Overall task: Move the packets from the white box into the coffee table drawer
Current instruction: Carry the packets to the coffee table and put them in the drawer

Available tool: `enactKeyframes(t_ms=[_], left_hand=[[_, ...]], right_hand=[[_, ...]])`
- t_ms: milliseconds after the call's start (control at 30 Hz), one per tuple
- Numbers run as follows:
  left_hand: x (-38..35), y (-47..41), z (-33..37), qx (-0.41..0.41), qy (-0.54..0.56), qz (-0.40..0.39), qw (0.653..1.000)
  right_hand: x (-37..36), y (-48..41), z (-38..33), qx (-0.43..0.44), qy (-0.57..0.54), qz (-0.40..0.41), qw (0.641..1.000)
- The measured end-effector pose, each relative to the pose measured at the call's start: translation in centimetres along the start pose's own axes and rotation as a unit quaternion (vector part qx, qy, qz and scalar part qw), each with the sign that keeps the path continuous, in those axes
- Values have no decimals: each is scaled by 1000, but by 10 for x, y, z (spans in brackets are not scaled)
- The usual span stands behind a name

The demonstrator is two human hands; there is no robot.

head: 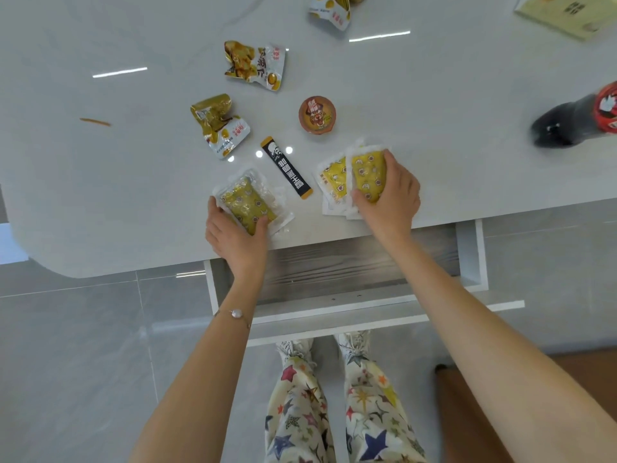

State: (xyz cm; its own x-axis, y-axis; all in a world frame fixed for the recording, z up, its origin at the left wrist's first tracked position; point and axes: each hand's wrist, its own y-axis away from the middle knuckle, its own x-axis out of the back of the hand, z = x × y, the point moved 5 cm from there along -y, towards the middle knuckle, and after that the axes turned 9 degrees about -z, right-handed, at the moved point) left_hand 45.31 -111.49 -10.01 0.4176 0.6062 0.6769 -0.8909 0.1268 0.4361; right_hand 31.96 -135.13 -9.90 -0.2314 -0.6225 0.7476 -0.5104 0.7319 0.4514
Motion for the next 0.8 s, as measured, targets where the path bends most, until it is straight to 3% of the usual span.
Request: enactKeyframes(t_ms=[167,367,567,700,800], left_hand=[[0,8,1,13,36,-29,999],[4,23,-14,77,133,-94,984],[5,49,-31,69,182,-136,971],[9,62,-58,105,255,-171,946],[12,67,-81,121,268,-231,927]], right_hand=[[-7,4,-11,-63,-108,-54,991],[-22,9,-13,-90,-108,-100,985],[-25,31,-10,-67,-149,-62,985],[-16,59,7,-108,-286,-38,951],[-16,83,27,-127,-377,-76,914]])
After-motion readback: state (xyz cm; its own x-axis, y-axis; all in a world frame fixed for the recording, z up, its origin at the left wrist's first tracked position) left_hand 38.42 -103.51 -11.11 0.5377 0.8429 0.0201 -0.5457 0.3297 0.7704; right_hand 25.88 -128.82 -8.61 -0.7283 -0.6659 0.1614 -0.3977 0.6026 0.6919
